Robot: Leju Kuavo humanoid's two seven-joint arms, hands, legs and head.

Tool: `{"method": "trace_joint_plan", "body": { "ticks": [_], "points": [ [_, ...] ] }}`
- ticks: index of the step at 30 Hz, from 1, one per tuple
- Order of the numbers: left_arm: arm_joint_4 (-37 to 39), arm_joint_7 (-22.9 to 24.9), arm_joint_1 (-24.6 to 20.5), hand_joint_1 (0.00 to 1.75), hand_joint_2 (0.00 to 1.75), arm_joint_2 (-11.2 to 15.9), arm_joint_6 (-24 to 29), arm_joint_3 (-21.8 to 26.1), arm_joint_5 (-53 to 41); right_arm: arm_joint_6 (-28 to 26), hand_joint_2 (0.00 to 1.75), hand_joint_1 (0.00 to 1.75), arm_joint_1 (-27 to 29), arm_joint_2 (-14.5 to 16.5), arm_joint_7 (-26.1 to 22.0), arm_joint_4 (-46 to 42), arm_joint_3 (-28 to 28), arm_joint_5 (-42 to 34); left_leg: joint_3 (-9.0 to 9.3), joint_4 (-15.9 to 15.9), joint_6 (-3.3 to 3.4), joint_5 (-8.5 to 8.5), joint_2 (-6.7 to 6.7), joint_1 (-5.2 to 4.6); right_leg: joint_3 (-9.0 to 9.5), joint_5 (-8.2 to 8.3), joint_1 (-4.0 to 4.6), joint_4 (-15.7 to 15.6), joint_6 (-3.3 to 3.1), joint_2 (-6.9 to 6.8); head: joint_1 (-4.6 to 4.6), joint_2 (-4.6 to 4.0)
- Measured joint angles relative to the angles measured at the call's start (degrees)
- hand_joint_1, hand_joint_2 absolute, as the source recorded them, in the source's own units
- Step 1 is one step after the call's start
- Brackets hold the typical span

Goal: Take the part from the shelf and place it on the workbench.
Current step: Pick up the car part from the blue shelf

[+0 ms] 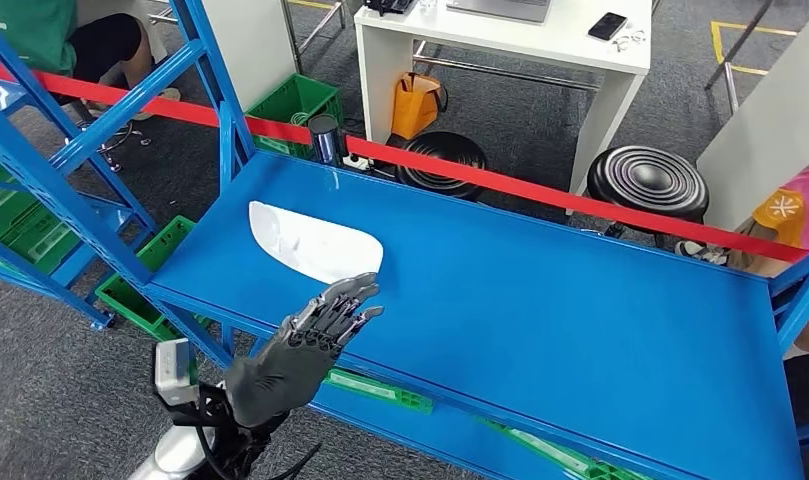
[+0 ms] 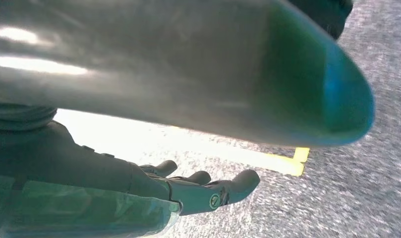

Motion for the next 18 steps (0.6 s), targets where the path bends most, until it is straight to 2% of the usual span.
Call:
{"method": "trace_joint_plan", "body": {
  "ticks": [1,2,3,4,6,7,8,10,12,13,15,16,17,18],
  "points": [
    [-0.01,-0.11,0.54,0.00,1.75,0.06,0.96,0.28,-1.24,-0.34,0.00,0.00,0.23,-0.37,0.25,-0.70,0.38,-0.38,-0.08,0.06,0.03,-0.01,0.29,-0.24,-0.93,-0.71,0.08,2.24,0.06,-0.06,0.02,0.00],
    [-0.03,-0.21,0.97,0.00,1.75,0.12,1.55,0.52,-2.02,-0.57,0.00,0.00,0.49,-0.71,0.43,-1.31,0.72,-0.64,-0.14,0.16,0.05,-0.03,0.47,-0.44,-0.76,-0.56,0.16,2.45,0.31,-0.07,0.01,0.00],
    [-0.08,-0.26,1.25,0.00,1.75,0.19,1.85,0.74,-2.35,-0.72,0.00,0.00,0.75,-0.99,0.54,-1.80,0.99,-0.78,-0.18,0.31,0.05,-0.06,0.56,-0.58,0.70,0.47,0.24,0.12,0.69,-0.09,0.02,0.00],
    [-0.16,-0.30,1.44,0.00,1.75,0.26,2.02,0.91,-2.50,-0.79,0.00,0.00,0.94,-1.20,0.62,-2.23,1.23,-0.85,-0.22,0.55,-0.01,-0.13,0.60,-0.66,3.07,1.92,0.30,-3.96,1.02,-0.15,0.02,0.00],
    [-0.39,-0.33,1.65,0.00,1.75,0.37,2.50,1.15,-3.01,-0.80,0.00,0.00,1.10,-1.50,0.69,-3.00,1.64,-1.00,-0.51,1.27,-0.34,-0.45,0.63,-0.93,6.99,4.02,0.54,-11.07,0.74,-0.31,-0.02,0.00],
    [-0.54,-0.40,1.77,0.00,1.75,0.39,3.08,1.27,-3.63,-0.84,0.00,0.00,1.16,-1.62,0.73,-3.40,1.85,-1.18,-0.67,1.57,-0.54,-0.59,0.64,-1.03,7.86,4.43,0.69,-12.75,0.35,-0.36,-0.04,0.00],
    [-0.71,-0.51,1.91,0.00,1.75,0.41,3.93,1.44,-4.59,-0.97,0.00,0.00,1.30,-1.78,0.82,-3.90,2.10,-1.46,-0.81,1.76,-0.75,-0.65,0.63,-1.08,7.99,4.50,0.86,-13.11,-0.09,-0.37,-0.07,0.00],
    [-1.22,-0.79,2.29,0.00,1.75,0.48,5.79,1.84,-6.76,-1.52,0.00,0.00,1.86,-2.11,1.20,-5.21,2.73,-2.28,-1.01,2.04,-1.12,-0.74,0.60,-0.92,8.09,4.82,0.72,-13.32,-0.56,-0.36,-0.03,0.00],
    [-1.72,-0.97,2.61,0.00,1.75,0.59,7.04,2.27,-8.12,-2.43,0.00,0.00,2.64,-2.57,1.84,-6.91,3.43,-3.25,-1.95,4.39,-1.95,-2.48,0.67,-0.58,8.18,5.09,0.26,-13.49,-1.04,-0.40,-0.15,0.00],
    [-1.87,-1.01,2.74,0.00,1.75,0.65,7.46,2.46,-8.40,-3.04,0.00,0.00,3.08,-2.84,2.24,-7.93,3.79,-3.80,-3.15,7.22,-2.51,-4.27,0.77,-0.26,8.16,5.18,0.08,-13.53,-1.20,-0.42,-0.24,0.00],
    [-1.96,-1.03,3.01,0.00,1.75,0.75,8.23,2.72,-8.88,-4.62,0.00,0.00,4.08,-3.50,3.19,-10.14,4.52,-5.04,-6.54,15.03,-3.55,-8.13,1.01,0.51,8.05,5.24,0.05,-13.51,-1.34,-0.43,-0.34,0.00],
    [-1.96,-1.03,3.19,0.00,1.75,0.78,8.77,2.79,-9.41,-5.57,0.00,0.00,4.60,-3.84,3.70,-11.30,4.93,-5.75,-7.81,17.89,-3.88,-9.09,1.13,0.86,8.02,5.24,0.03,-13.49,-1.34,-0.44,-0.34,0.00],
    [-1.96,-1.03,3.34,0.00,1.75,0.79,9.49,2.84,-10.27,-6.51,0.00,0.00,5.11,-4.18,4.19,-12.44,5.34,-6.48,-8.15,18.81,-4.11,-8.94,1.22,1.16,8.02,5.24,0.00,-13.49,-1.33,-0.44,-0.34,0.00],
    [-2.00,-1.05,3.44,0.00,1.75,0.81,10.46,2.88,-11.53,-7.48,0.00,0.00,5.56,-4.54,4.60,-13.66,5.80,-7.28,-7.37,17.36,-4.23,-7.73,1.28,1.41,8.06,5.24,-0.06,-13.48,-1.31,-0.41,-0.34,0.00]
  ]
}}
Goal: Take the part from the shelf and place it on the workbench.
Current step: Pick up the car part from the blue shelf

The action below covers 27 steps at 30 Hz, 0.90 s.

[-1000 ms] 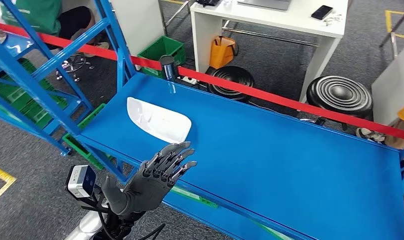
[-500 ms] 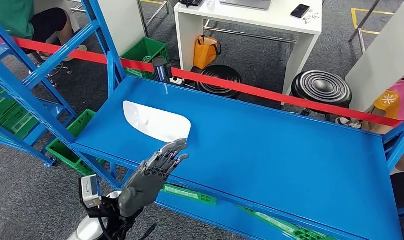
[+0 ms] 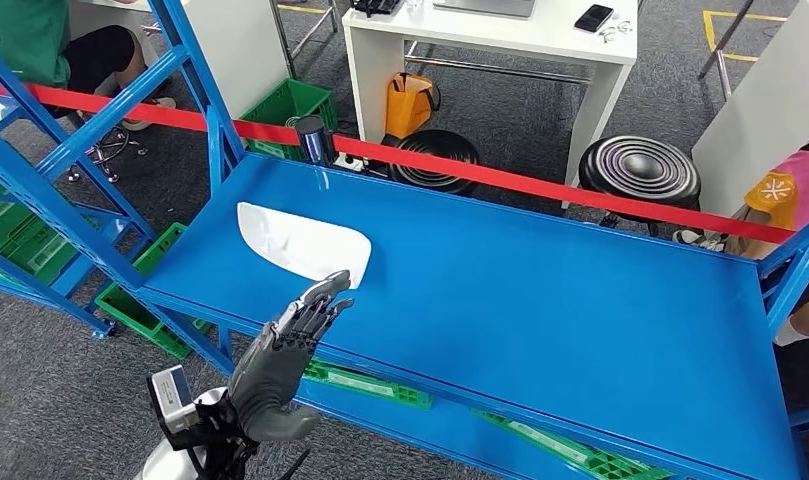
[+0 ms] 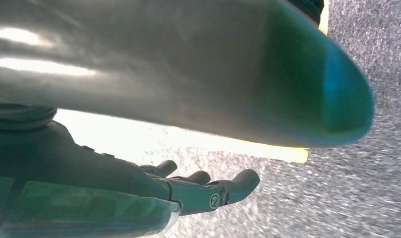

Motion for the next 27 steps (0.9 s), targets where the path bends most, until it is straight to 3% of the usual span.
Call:
{"method": "trace_joint_plan", "body": {
  "ticks": [2,4,7,9,12,14,15,17,19,21,24,25,27],
  "points": [
    [-0.31,-0.02,0.03,0.00,1.75,0.01,2.91,0.07,-3.98,-1.89,0.00,0.00,0.84,-0.78,0.51,-2.63,1.03,-1.74,4.12,-8.08,0.12,3.88,0.02,0.26,0.12,0.01,-0.10,-0.02,0.07,0.10,-0.01,0.00],
    [-0.69,0.48,-0.02,0.00,1.75,-0.04,7.93,0.09,-10.86,-4.10,0.00,0.00,1.86,-1.80,0.74,-5.88,2.33,-3.95,7.24,-14.42,0.64,5.85,-0.07,-0.01,-0.02,0.09,0.01,-0.02,0.56,0.20,0.01,0.00],
    [-0.82,3.22,-0.04,0.00,1.75,-0.11,18.06,-0.04,-24.23,-8.06,0.00,0.00,3.43,-3.61,0.87,-11.06,4.80,-7.71,7.57,-15.88,1.86,6.12,-0.20,-0.53,-0.23,0.32,-0.06,-0.32,1.84,0.19,0.01,0.00],
    [-0.70,5.92,-0.13,0.00,1.75,-0.26,23.86,-0.18,-31.73,-10.46,0.00,0.00,4.17,-4.91,0.70,-14.18,6.67,-10.29,7.99,-17.06,2.90,6.88,-0.09,-0.55,-1.06,-0.66,-0.02,1.17,1.96,0.05,0.13,0.00],
    [0.62,9.88,-0.60,0.00,1.75,-0.40,29.73,-0.51,-40.75,-12.97,0.00,0.00,4.44,-7.03,-0.34,-17.69,10.13,-14.03,8.01,-17.74,3.71,7.44,0.16,-0.95,-5.92,-5.23,0.22,11.28,0.86,-0.06,0.36,0.00],
    [2.52,11.99,-0.99,0.00,1.75,-0.26,31.74,-0.58,-45.73,-13.64,0.00,0.00,4.34,-8.21,-1.26,-18.89,12.44,-16.02,7.87,-17.66,3.88,7.48,0.16,-1.37,-8.03,-6.58,0.27,15.97,0.96,-0.06,0.40,0.00],
    [3.56,12.91,-1.24,0.00,1.75,-0.15,32.47,-0.57,-48.09,-13.76,0.00,0.00,4.22,-8.70,-1.75,-19.30,13.57,-16.96,7.85,-17.55,3.89,7.47,0.10,-1.51,-7.44,-5.90,0.26,14.96,1.33,-0.06,0.40,0.00],
    [5.58,14.47,-1.83,0.00,1.75,0.06,33.48,-0.49,-52.00,-13.90,0.00,0.00,3.77,-9.59,-2.68,-19.99,15.79,-18.64,7.71,-16.95,3.69,7.24,0.00,-1.64,-3.53,-3.01,0.25,7.34,2.07,-0.15,0.42,0.00],
    [7.36,15.55,-2.39,0.00,1.75,0.25,34.09,-0.36,-54.66,-14.14,0.00,0.00,3.13,-10.30,-3.29,-20.67,17.84,-19.87,7.27,-15.98,3.23,6.75,-0.04,-1.91,-0.44,-1.05,0.37,1.20,2.00,-0.23,0.37,0.00],
    [8.76,16.23,-2.66,0.00,1.75,0.45,34.53,-0.15,-56.38,-14.61,0.00,0.00,2.64,-10.85,-3.64,-21.34,19.66,-20.85,6.94,-15.47,2.87,6.52,-0.03,-2.05,0.01,-0.72,0.63,0.29,1.49,-0.20,0.30,0.00],
    [10.72,17.09,-2.88,0.00,1.75,0.86,34.80,0.40,-58.48,-15.12,0.00,0.00,2.11,-11.54,-4.13,-22.17,22.22,-22.26,6.34,-14.00,2.18,5.46,-0.02,-1.62,0.10,-0.42,0.28,0.14,0.94,-0.15,0.23,0.00],
    [11.50,17.31,-3.05,0.00,1.75,1.03,34.88,0.63,-59.09,-15.16,0.00,0.00,1.86,-11.73,-4.39,-22.37,23.07,-22.76,5.38,-11.79,1.74,4.08,-0.01,-1.42,0.13,-0.34,0.10,0.08,0.77,-0.15,0.19,0.00],
    [13.44,17.60,-3.44,0.00,1.75,1.30,35.09,1.04,-60.24,-15.05,0.00,0.00,1.19,-12.12,-5.16,-22.57,24.85,-23.98,2.06,-4.44,0.87,0.37,0.02,-0.97,0.09,-0.32,0.08,0.08,0.63,-0.15,0.10,0.00]
  ]
}}
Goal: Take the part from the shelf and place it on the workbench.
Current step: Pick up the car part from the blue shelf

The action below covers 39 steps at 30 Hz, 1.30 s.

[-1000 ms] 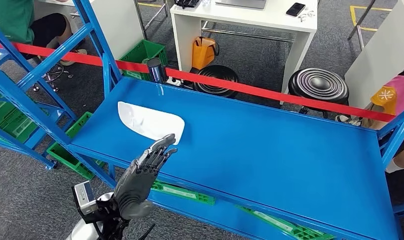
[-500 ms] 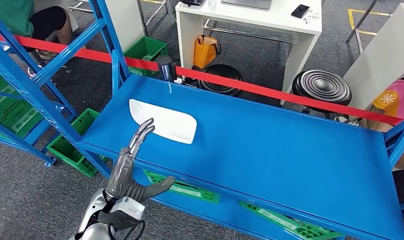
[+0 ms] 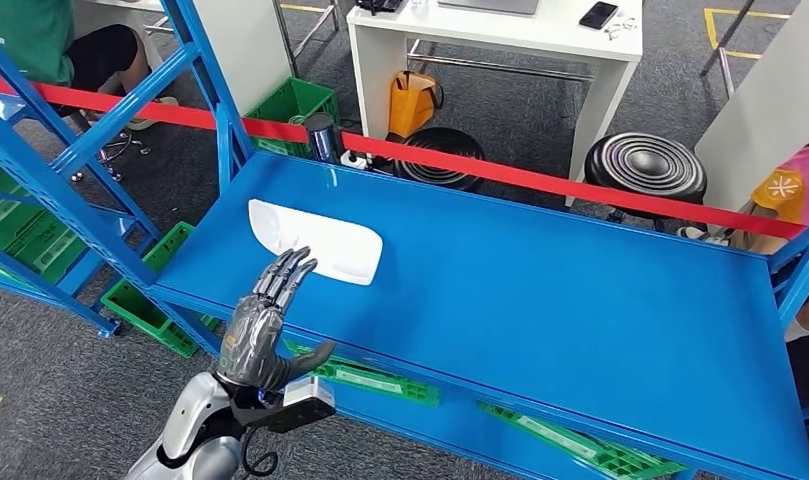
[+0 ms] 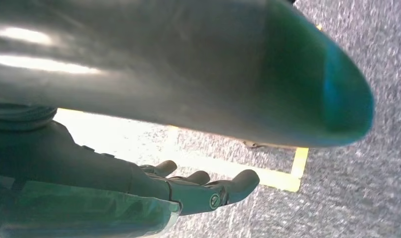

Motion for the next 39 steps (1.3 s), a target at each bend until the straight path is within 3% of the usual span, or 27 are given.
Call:
{"method": "trace_joint_plan", "body": {
  "ticks": [1,2,3,5,7,10,12,14,16,17,18,19,21,23,26,28,31,33,34,37,39],
  "points": [
    [1.13,0.10,-0.14,0.00,1.75,0.10,0.17,0.19,-0.62,0.14,0.00,0.00,-0.38,-0.19,-0.51,-0.02,0.94,-0.72,-1.74,3.65,-0.26,-1.34,0.01,0.21,-0.02,0.00,0.00,0.01,0.00,0.01,0.01,0.00],
    [2.22,0.19,-0.28,0.00,1.75,0.19,0.34,0.33,-1.21,0.28,0.00,0.00,-0.78,-0.36,-1.00,0.00,1.86,-1.41,-2.78,5.71,-0.38,-1.66,0.02,0.38,0.00,-0.01,0.00,0.02,0.01,0.03,0.00,0.00],
    [3.34,0.29,-0.49,0.00,1.75,0.30,0.52,0.47,-1.86,0.39,0.00,0.00,-1.18,-0.51,-1.50,0.03,2.81,-2.10,-2.80,5.51,-0.38,-0.81,0.02,0.50,0.05,-0.02,0.00,0.02,0.02,0.07,-0.01,0.00],
    [5.56,0.74,-1.38,0.00,1.75,0.51,1.02,0.73,-3.45,0.44,0.00,0.00,-2.07,-0.68,-2.43,0.09,4.62,-3.44,0.22,-1.30,0.04,3.43,0.00,0.58,0.20,-0.03,0.00,0.01,0.04,0.17,-0.01,0.00],
    [7.81,1.33,-2.66,0.00,1.75,0.79,1.70,0.92,-5.04,0.23,0.00,0.00,-2.98,-0.69,-3.15,0.13,6.19,-4.41,3.55,-8.61,0.72,6.21,-0.13,0.32,0.07,0.03,0.12,-0.02,0.16,0.25,0.02,0.00],
    [10.98,2.30,-4.00,0.00,1.75,1.28,2.74,0.98,-6.90,-1.28,0.00,0.00,-3.89,-0.54,-4.23,0.21,7.73,-5.57,4.29,-11.04,1.46,6.52,-0.16,-0.28,-0.29,0.31,0.19,-0.25,0.85,0.25,-0.02,0.00],
    [12.91,2.94,-4.75,0.00,1.75,1.53,3.49,0.99,-8.04,-2.50,0.00,0.00,-4.20,-0.31,-4.86,0.22,8.63,-6.23,4.75,-12.13,2.11,7.13,-0.06,-0.15,-0.57,-0.08,0.12,0.16,1.22,0.15,0.07,0.00],
    [14.93,3.51,-5.77,0.00,1.75,1.62,4.26,0.99,-9.20,-3.26,0.00,0.00,-4.60,-0.21,-5.24,0.24,9.50,-6.77,5.13,-13.10,2.67,7.74,0.04,-0.03,-2.67,-2.21,0.23,4.30,0.80,0.06,0.19,0.00],
    [17.59,3.90,-6.85,0.00,1.75,1.61,5.05,0.94,-10.62,-3.62,0.00,0.00,-5.02,-0.22,-5.60,0.35,10.41,-7.37,5.00,-13.14,2.85,7.84,0.05,-0.32,-6.30,-4.94,0.35,11.56,0.31,0.06,0.23,0.00],
    [19.11,3.99,-7.40,0.00,1.75,1.56,5.63,0.91,-11.47,-3.71,0.00,0.00,-5.22,-0.22,-5.83,0.45,10.91,-7.74,4.94,-13.08,2.88,7.85,0.05,-0.46,-7.62,-5.55,0.36,14.16,0.37,0.06,0.23,0.00],
    [20.81,3.98,-8.11,0.00,1.75,1.48,6.37,0.85,-12.39,-3.73,0.00,0.00,-5.43,-0.23,-6.10,0.56,11.47,-8.10,4.89,-12.97,2.88,7.84,0.03,-0.54,-8.00,-5.31,0.37,14.78,0.66,0.05,0.24,0.00],
    [22.53,3.92,-8.94,0.00,1.75,1.39,7.16,0.81,-13.22,-3.72,0.00,0.00,-5.69,-0.23,-6.36,0.68,12.02,-8.48,4.85,-12.79,2.84,7.80,-0.01,-0.59,-7.26,-4.24,0.37,13.12,1.12,0.04,0.24,0.00],
    [25.60,3.55,-10.68,0.00,1.75,1.21,8.64,0.79,-14.13,-3.70,0.00,0.00,-6.27,-0.29,-6.86,0.91,12.97,-9.13,4.72,-12.18,2.57,7.53,-0.07,-0.66,-3.72,-1.24,0.38,5.69,1.79,-0.09,0.25,0.00],
    [27.98,3.03,-12.15,0.00,1.75,1.10,9.57,0.81,-14.41,-3.69,0.00,0.00,-6.78,-0.35,-7.21,1.11,13.77,-9.60,4.38,-11.46,2.10,7.18,-0.09,-0.89,-1.35,0.43,0.51,0.75,1.43,-0.17,0.18,0.00],
    [30.33,2.67,-13.33,0.00,1.75,0.93,10.05,0.81,-14.60,-3.67,0.00,0.00,-7.16,-0.32,-7.36,1.35,14.71,-9.90,4.04,-11.06,1.58,7.05,-0.06,-0.81,-1.10,0.87,0.61,0.13,0.51,-0.08,0.13,0.00],
    [31.20,2.59,-13.71,0.00,1.75,0.84,10.19,0.82,-14.63,-3.65,0.00,0.00,-7.22,-0.28,-7.42,1.43,15.10,-9.96,3.07,-8.94,0.97,5.47,-0.06,-0.55,-1.02,1.06,0.24,0.00,0.04,-0.05,0.01,0.00],
    [32.81,2.22,-14.54,0.00,1.75,0.72,11.05,0.70,-15.68,-3.64,0.00,0.00,-7.32,-0.29,-7.66,1.55,15.63,-10.18,-1.64,1.49,-0.27,0.23,-0.02,0.11,-1.09,1.13,0.15,-0.03,-0.31,-0.03,-0.21,0.00],
    [34.63,1.24,-15.38,0.00,1.75,0.44,12.18,0.38,-16.97,-3.63,0.00,0.00,-7.45,-0.28,-7.93,1.70,16.25,-10.50,-3.64,5.78,-0.54,-0.64,0.01,0.42,-1.11,1.13,0.19,-0.02,-0.30,-0.04,-0.21,0.00],
    [35.70,0.48,-16.05,0.00,1.75,0.23,12.69,0.15,-17.50,-3.62,0.00,0.00,-7.58,-0.28,-8.07,1.79,16.60,-10.71,-3.04,4.54,-0.48,0.56,0.01,0.50,-1.07,1.12,0.19,-0.02,-0.30,-0.04,-0.21,0.00],
    [38.67,-2.21,-18.87,0.00,1.75,-0.57,13.55,-0.61,-18.78,-3.56,0.00,0.00,-8.19,-0.25,-8.46,1.93,17.79,-11.50,2.79,-7.21,0.49,5.78,-0.12,0.33,-0.97,1.19,0.32,-0.04,-0.17,0.00,-0.16,0.00],
    [39.66,-4.23,-20.37,0.00,1.75,-1.10,13.66,-1.01,-19.48,-3.40,0.00,0.00,-8.56,-0.31,-8.79,1.97,18.65,-12.10,4.52,-10.93,1.12,6.39,-0.22,-0.08,-1.26,1.37,0.39,-0.07,0.16,0.01,-0.14,0.00]
  ]
}}
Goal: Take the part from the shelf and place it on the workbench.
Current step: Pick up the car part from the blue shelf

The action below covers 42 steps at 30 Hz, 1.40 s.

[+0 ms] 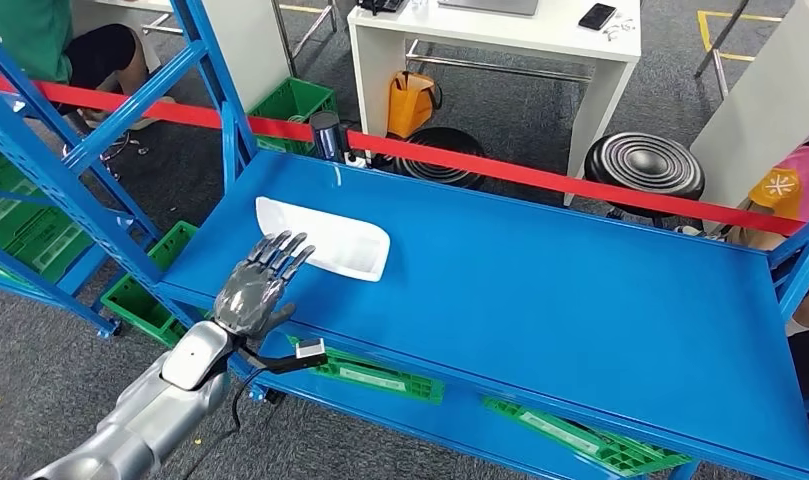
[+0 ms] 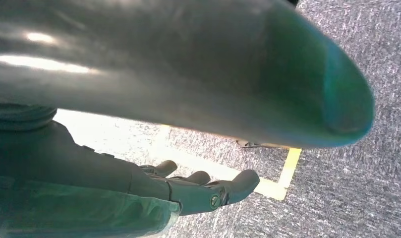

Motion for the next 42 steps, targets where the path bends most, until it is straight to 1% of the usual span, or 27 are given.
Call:
{"method": "trace_joint_plan", "body": {
  "ticks": [2,4,5,7,8,9,10,12,14,15,18,19,21,23,24,25,26,28,30,32,33,35,37,39,40,41,42],
  "points": [
    [0.51,-3.36,-1.10,0.00,1.75,-0.62,0.03,-0.32,0.41,0.23,0.00,0.00,-0.18,-0.24,-0.51,0.01,0.98,-0.76,0.10,-0.58,0.50,0.20,0.00,-0.20,-0.17,0.23,0.03,-0.27,0.57,-0.03,-0.03,0.00],
    [1.17,-7.45,-2.66,0.00,1.75,-1.66,0.09,-0.71,2.24,0.43,0.00,0.00,-0.29,-0.78,-1.08,0.01,1.92,-1.49,0.64,-1.76,1.23,1.00,0.08,-0.06,-0.89,-0.38,0.10,0.76,0.88,-0.10,0.04,0.00],
    [1.75,-9.29,-3.69,0.00,1.75,-2.31,0.11,-1.08,3.58,0.55,0.00,0.00,-0.39,-1.17,-1.31,0.02,2.34,-1.84,0.89,-2.33,1.58,1.42,0.12,0.03,-2.02,-1.44,0.16,2.95,0.78,-0.12,0.15,0.00],
    [3.07,-11.76,-5.63,0.00,1.75,-3.73,0.12,-2.10,6.00,0.80,0.00,0.00,-0.55,-2.08,-1.66,0.02,3.13,-2.48,0.81,-2.54,1.93,1.70,0.15,-0.10,-5.76,-4.43,0.15,10.55,0.36,-0.13,0.29,0.00],
    [3.71,-12.59,-6.37,0.00,1.75,-4.43,0.12,-2.79,6.89,0.98,0.00,0.00,-0.60,-2.46,-1.76,0.04,3.52,-2.83,0.75,-2.52,1.96,1.71,0.14,-0.21,-7.57,-5.50,0.14,14.09,0.41,-0.13,0.36,0.00],
    [4.23,-13.10,-6.97,0.00,1.75,-5.15,0.11,-3.50,7.46,1.23,0.00,0.00,-0.62,-2.79,-1.84,0.09,3.88,-3.12,0.74,-2.48,1.96,1.70,0.13,-0.31,-8.54,-5.77,0.14,15.88,0.69,-0.13,0.36,0.00],
    [4.70,-13.42,-7.49,0.00,1.75,-5.78,0.11,-4.20,7.90,1.51,0.00,0.00,-0.66,-3.02,-1.88,0.17,4.20,-3.35,0.73,-2.38,1.95,1.67,0.12,-0.35,-8.35,-5.09,0.13,15.20,1.15,-0.14,0.37,0.00],
    [5.43,-13.65,-8.56,0.00,1.75,-6.95,0.12,-5.40,8.50,1.97,0.00,0.00,-0.82,-3.45,-1.93,0.37,4.70,-3.60,0.66,-1.85,1.71,1.39,0.11,-0.37,-4.85,-1.90,0.04,7.69,2.18,-0.21,0.38,0.00],
    [5.90,-13.67,-9.49,0.00,1.75,-7.67,0.13,-6.10,8.75,2.10,0.00,0.00,-1.10,-3.72,-1.97,0.49,5.08,-3.65,0.30,-0.98,1.22,0.81,0.13,-0.67,-1.54,0.40,0.07,1.09,2.12,-0.23,0.39,0.00],
    [6.09,-13.68,-9.81,0.00,1.75,-7.91,0.13,-6.33,8.84,2.15,0.00,0.00,-1.20,-3.80,-1.98,0.52,5.24,-3.66,0.13,-0.67,1.02,0.61,0.17,-0.81,-0.99,0.74,0.15,-0.04,1.76,-0.20,0.37,0.00],
    [6.60,-13.74,-10.34,0.00,1.75,-8.33,0.13,-6.90,8.96,2.33,0.00,0.00,-1.28,-3.89,-1.99,0.57,5.66,-3.70,-0.19,-0.15,0.64,0.23,0.21,-0.71,-1.05,0.97,0.04,-0.05,0.76,-0.03,0.30,0.00],
    [6.74,-13.75,-10.48,0.00,1.75,-8.39,0.13,-7.08,8.97,2.37,0.00,0.00,-1.29,-3.93,-1.99,0.60,5.75,-3.71,-0.66,0.87,0.33,-0.54,0.20,-0.58,-1.01,1.04,-0.12,-0.09,0.46,-0.02,0.24,0.00],
    [6.97,-13.76,-10.73,0.00,1.75,-8.43,0.13,-7.35,8.97,2.43,0.00,0.00,-1.31,-3.99,-1.99,0.63,5.87,-3.73,-3.08,6.20,-0.49,-3.67,0.20,-0.24,-0.98,1.09,-0.29,-0.13,0.05,-0.02,0.12,0.00],
    [7.27,-13.76,-10.81,0.00,1.75,-8.46,0.13,-7.62,8.97,2.45,0.00,0.00,-1.30,-4.02,-1.99,0.70,6.01,-3.74,-6.68,14.07,-1.07,-7.06,0.23,0.10,-1.06,1.07,-0.21,-0.12,-0.05,-0.03,0.07,0.00],
    [7.44,-13.76,-10.78,0.00,1.75,-8.49,0.12,-7.78,8.97,2.46,0.00,0.00,-1.30,-4.02,-1.99,0.74,6.08,-3.75,-7.79,16.40,-1.13,-7.59,0.23,0.19,-1.09,1.07,-0.15,-0.11,-0.05,-0.02,0.06,0.00],
    [7.60,-13.78,-10.78,0.00,1.75,-8.51,0.12,-7.93,9.00,2.48,0.00,0.00,-1.30,-4.02,-1.99,0.78,6.14,-3.76,-7.90,16.58,-1.03,-7.05,0.23,0.23,-1.07,1.07,-0.08,-0.11,-0.05,0.00,0.06,0.00],
    [7.72,-13.85,-10.84,0.00,1.75,-8.54,0.12,-8.06,9.13,2.52,0.00,0.00,-1.30,-4.02,-1.99,0.80,6.18,-3.79,-6.79,14.28,-0.73,-5.47,0.22,0.19,-1.01,1.08,0.02,-0.11,-0.05,0.05,0.04,0.00],
    [7.84,-14.24,-11.20,0.00,1.75,-8.61,0.13,-8.28,9.88,2.85,0.00,0.00,-1.33,-3.92,-1.97,0.81,6.27,-3.92,-2.62,5.98,0.51,-1.73,0.20,-0.10,-0.86,1.09,0.19,-0.15,-0.02,0.15,0.10,0.00],
    [7.93,-14.80,-11.73,0.00,1.75,-8.85,0.13,-8.56,11.41,3.70,0.00,0.00,-1.54,-3.93,-1.77,1.00,6.52,-4.27,-0.02,0.58,1.66,-0.20,0.33,-0.64,-0.95,1.19,0.25,-0.22,0.18,0.10,0.22,0.00],
    [8.13,-15.11,-12.12,0.00,1.75,-9.15,0.13,-8.86,13.51,4.93,0.00,0.00,-1.81,-4.04,-1.37,1.46,6.88,-4.76,0.22,-0.41,2.18,-0.14,0.45,-1.10,-1.01,1.45,0.22,-0.49,0.60,-0.05,0.21,0.00],
    [8.26,-15.11,-12.27,0.00,1.75,-9.34,0.13,-9.00,14.68,5.58,0.00,0.00,-1.91,-4.04,-1.19,1.77,7.05,-5.05,0.57,-1.01,2.34,0.21,0.47,-0.99,-1.08,1.49,0.21,-0.51,0.79,-0.14,0.20,0.00],
    [8.81,-14.65,-12.89,0.00,1.75,-9.85,0.12,-9.31,17.04,6.61,0.00,0.00,-2.07,-4.25,-1.00,2.59,7.40,-5.66,1.32,-2.46,2.75,1.14,0.53,-0.70,-2.04,0.40,0.33,1.34,0.78,-0.20,0.27,0.00],
    [10.05,-13.40,-13.56,0.00,1.75,-10.44,0.11,-9.70,19.28,7.03,0.00,0.00,-2.22,-4.45,-1.13,3.49,7.78,-6.35,1.54,-3.10,2.92,1.66,0.55,-0.67,-5.14,-2.58,0.33,7.88,0.36,-0.20,0.46,0.00],
    [11.90,-11.75,-13.76,0.00,1.75,-10.69,0.10,-10.08,21.02,7.03,0.00,0.00,-2.31,-4.54,-1.39,4.13,8.20,-6.88,1.40,-3.06,2.93,1.70,0.57,-0.78,-8.33,-4.87,0.27,14.67,0.51,-0.20,0.57,0.00],
    [12.88,-10.93,-13.75,0.00,1.75,-10.72,0.10,-10.22,21.63,7.01,0.00,0.00,-2.32,-4.56,-1.47,4.43,8.42,-7.02,1.38,-3.02,2.90,1.68,0.57,-0.79,-8.70,-4.86,0.22,15.46,0.92,-0.20,0.57,0.00],
    [13.87,-10.12,-13.74,0.00,1.75,-10.72,0.10,-10.34,22.09,7.02,0.00,0.00,-2.36,-4.54,-1.51,4.80,8.62,-7.11,1.39,-2.92,2.81,1.62,0.55,-0.77,-7.85,-3.91,0.10,13.74,1.50,-0.21,0.58,0.00],
    [14.79,-9.38,-13.74,0.00,1.75,-10.72,0.10,-10.43,22.47,7.14,0.00,0.00,-2.48,-4.51,-1.52,5.23,8.81,-7.18,1.37,-2.67,2.61,1.47,0.51,-0.73,-5.94,-2.32,-0.09,9.94,2.14,-0.24,0.58,0.00]
  ]
}}
